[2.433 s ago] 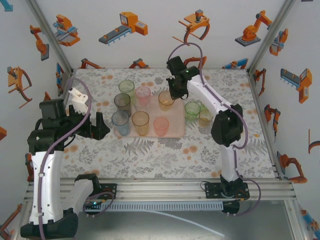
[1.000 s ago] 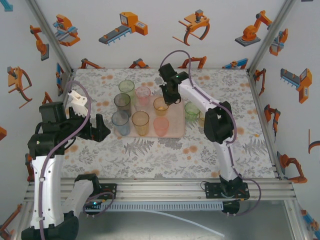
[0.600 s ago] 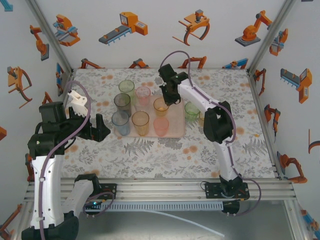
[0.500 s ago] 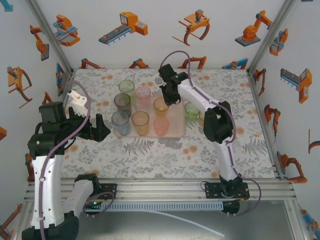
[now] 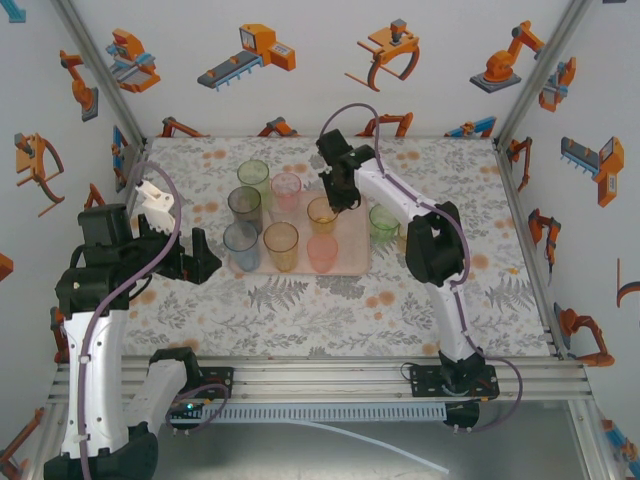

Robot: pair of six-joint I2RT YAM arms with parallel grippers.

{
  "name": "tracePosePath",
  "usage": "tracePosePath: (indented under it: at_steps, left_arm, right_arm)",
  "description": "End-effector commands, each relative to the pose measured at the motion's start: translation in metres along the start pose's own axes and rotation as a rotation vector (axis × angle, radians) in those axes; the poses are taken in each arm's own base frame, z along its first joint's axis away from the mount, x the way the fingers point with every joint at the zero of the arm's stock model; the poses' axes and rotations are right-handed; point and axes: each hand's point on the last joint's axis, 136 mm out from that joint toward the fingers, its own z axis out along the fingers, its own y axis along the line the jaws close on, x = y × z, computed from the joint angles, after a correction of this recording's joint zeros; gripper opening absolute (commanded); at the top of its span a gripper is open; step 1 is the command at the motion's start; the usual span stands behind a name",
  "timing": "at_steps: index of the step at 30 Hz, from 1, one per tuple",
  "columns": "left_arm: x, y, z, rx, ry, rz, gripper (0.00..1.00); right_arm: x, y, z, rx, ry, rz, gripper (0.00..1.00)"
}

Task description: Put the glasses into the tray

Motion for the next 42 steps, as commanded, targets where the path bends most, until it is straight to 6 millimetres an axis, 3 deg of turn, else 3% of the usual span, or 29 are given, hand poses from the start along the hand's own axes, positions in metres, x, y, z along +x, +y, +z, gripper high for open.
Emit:
tracePosePath:
  at_steps: [1, 16, 36, 42]
  left_arm:
    - [0.000, -0.002, -0.001, 0.013, -0.013, -0.010, 0.97]
    - [-0.001, -0.003, -0.002, 0.013, -0.018, -0.009, 0.97]
    - [0.000, -0.003, -0.003, 0.013, -0.018, -0.011, 0.97]
    - [-0.001, -0.004, -0.003, 0.014, -0.020, -0.008, 0.97]
  right_arm:
    - [-0.001, 0.002, 0.000, 0.008, 0.001, 0.001, 0.20]
    - [-0.016, 0.000, -0.023, 0.023, -0.056, -0.007, 0.36]
    - [-0.027, -0.006, -0.068, 0.039, -0.123, -0.016, 0.38]
    - [-0.031, -0.009, -0.091, 0.035, -0.156, -0.007, 0.38]
